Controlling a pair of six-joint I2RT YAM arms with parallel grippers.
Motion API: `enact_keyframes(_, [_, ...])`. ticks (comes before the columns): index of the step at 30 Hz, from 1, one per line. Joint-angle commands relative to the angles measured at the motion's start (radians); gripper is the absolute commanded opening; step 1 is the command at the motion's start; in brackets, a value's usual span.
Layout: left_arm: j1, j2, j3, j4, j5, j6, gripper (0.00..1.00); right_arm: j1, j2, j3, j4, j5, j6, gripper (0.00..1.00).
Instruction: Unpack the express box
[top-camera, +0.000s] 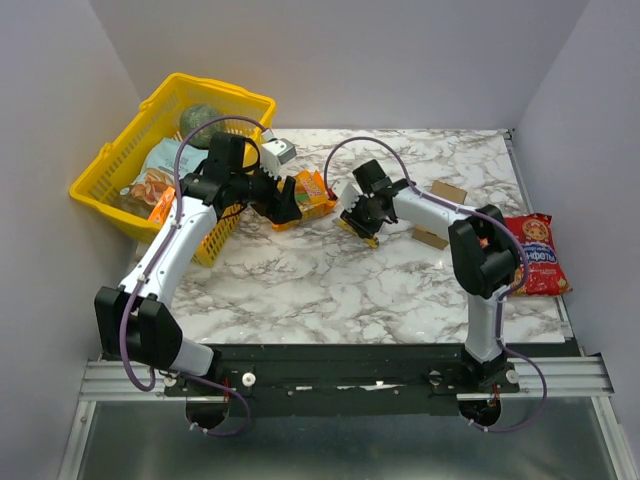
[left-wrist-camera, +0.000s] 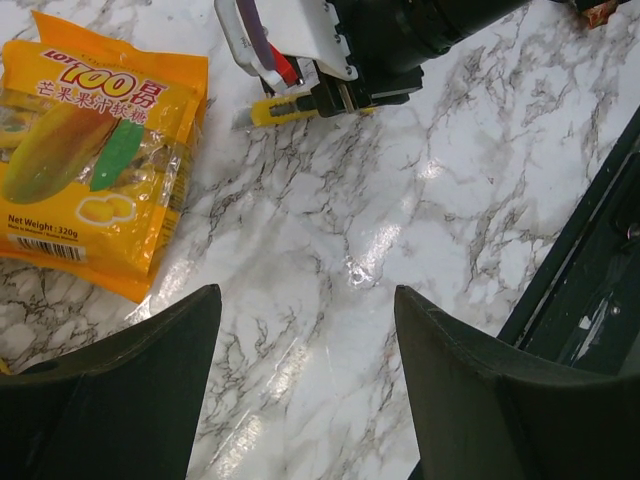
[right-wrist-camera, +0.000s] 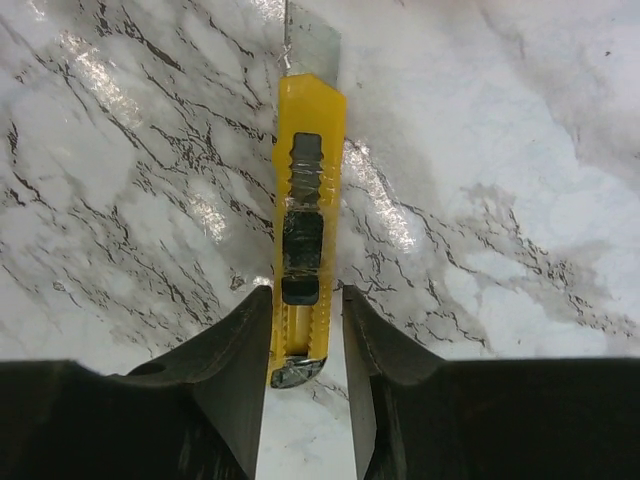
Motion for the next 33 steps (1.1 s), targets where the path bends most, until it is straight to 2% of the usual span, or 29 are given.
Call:
enact_keyframes(1, [0.004,0.029,0.04,0.014,-0.004,-0.007,0.79,-0.003,-0.041,0.002,-0.026,-0.013,0.013,0.43])
enact_keyframes(5, [0.004,0.037,0.05,0.012,0.007,-0.002,0.79,-0.002,-0.015,-0.006,-0.037,-0.021,-0.008,0.47])
enact_keyframes(11, [0.004,0.029,0.043,0.015,-0.001,-0.004,0.79,-0.005,0.023,-0.013,-0.045,-0.014,-0.039,0.45])
enact_keyframes(18, [0.004,0.02,0.021,0.025,-0.012,-0.004,0.79,-0.017,0.074,-0.009,-0.082,-0.031,-0.087,0.34])
enact_keyframes(21, [0.004,0.026,0.023,0.028,-0.012,-0.004,0.79,-0.016,0.066,-0.023,-0.088,-0.039,-0.107,0.13])
enact_keyframes(24, [0.004,0.041,0.017,0.035,-0.01,-0.004,0.79,-0.014,0.022,-0.032,-0.082,-0.027,-0.107,0.01])
enact_keyframes(28, [0.001,0.093,0.017,0.069,0.056,-0.013,0.79,-0.014,-0.087,-0.069,-0.014,0.018,-0.12,0.01])
enact_keyframes(33, [-0.011,0.202,0.087,0.081,0.106,-0.048,0.78,-0.014,-0.202,-0.098,0.024,-0.011,-0.159,0.01])
